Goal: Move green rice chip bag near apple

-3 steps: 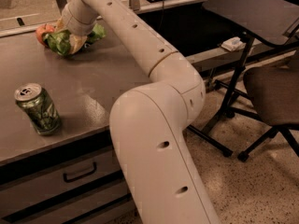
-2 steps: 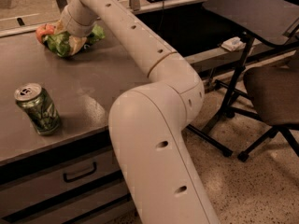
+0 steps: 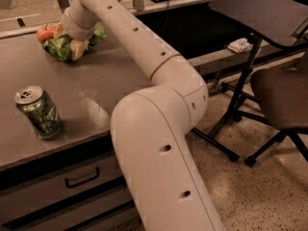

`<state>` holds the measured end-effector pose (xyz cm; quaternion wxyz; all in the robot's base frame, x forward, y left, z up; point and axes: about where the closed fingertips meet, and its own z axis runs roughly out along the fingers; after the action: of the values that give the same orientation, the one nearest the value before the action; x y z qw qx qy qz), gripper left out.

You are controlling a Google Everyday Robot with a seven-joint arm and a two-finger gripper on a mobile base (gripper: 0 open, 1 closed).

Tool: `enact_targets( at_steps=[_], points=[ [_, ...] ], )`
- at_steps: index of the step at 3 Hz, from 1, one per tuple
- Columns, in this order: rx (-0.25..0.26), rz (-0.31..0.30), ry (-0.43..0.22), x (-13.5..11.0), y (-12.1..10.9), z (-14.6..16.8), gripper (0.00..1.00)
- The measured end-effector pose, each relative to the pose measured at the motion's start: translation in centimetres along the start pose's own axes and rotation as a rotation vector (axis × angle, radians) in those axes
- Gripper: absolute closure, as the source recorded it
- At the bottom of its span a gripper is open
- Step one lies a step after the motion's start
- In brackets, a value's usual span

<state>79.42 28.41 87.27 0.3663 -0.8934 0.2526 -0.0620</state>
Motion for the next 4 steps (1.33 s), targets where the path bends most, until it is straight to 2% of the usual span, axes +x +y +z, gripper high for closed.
enact_targets(
  at_steps=[1, 4],
  points=[
    [0.001, 0.002, -0.002, -0.03, 0.05, 0.14, 0.0],
    [0.002, 0.003, -0.001, -0.05, -0.34, -0.31, 0.0]
  ],
)
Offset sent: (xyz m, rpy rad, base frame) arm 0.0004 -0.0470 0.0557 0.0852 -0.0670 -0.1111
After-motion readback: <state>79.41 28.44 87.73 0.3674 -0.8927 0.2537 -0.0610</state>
